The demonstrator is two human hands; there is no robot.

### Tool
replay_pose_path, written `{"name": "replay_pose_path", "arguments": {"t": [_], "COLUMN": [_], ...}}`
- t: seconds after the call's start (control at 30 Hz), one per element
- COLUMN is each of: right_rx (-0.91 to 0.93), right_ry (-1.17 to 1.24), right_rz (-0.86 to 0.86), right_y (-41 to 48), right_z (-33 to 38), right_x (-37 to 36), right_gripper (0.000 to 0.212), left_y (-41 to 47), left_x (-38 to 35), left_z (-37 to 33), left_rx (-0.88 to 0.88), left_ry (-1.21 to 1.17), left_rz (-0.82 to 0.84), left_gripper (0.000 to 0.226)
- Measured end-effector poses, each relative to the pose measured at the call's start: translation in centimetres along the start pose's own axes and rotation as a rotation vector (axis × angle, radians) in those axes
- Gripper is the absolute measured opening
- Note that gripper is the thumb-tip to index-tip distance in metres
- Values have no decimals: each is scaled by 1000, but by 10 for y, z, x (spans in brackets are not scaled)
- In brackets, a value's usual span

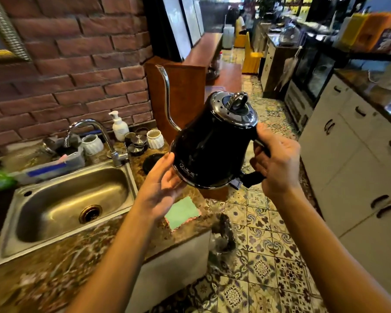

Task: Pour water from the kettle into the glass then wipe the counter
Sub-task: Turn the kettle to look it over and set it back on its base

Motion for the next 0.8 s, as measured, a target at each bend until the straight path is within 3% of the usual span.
{"name": "replay_pose_path", "arguments": {"t": [0.3,0.8], "right_rx": [-79,-186], "right_ry": [30,40], "right_rz": [131,319], "right_y": [40,135], "right_z": [-27,-76], "right_x": [-23,-107], "right_gripper": [54,43], "left_y": [7,87], "left_x": [23,68], "left_z": [-12,-74], "left_rx": [-56,-150], "left_ry": [-52,-138], "left_rz": [-194,-238], "left_gripper": [59,59]}}
Point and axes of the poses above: each hand's wrist, its own y-axis towards the middle knuckle, its own x-axis out of the back of the hand, z = x × y, the point moved 10 cm from there along y, towards the middle knuckle, and after that the axes turned 1 degree about y, right-handed, at the moved point
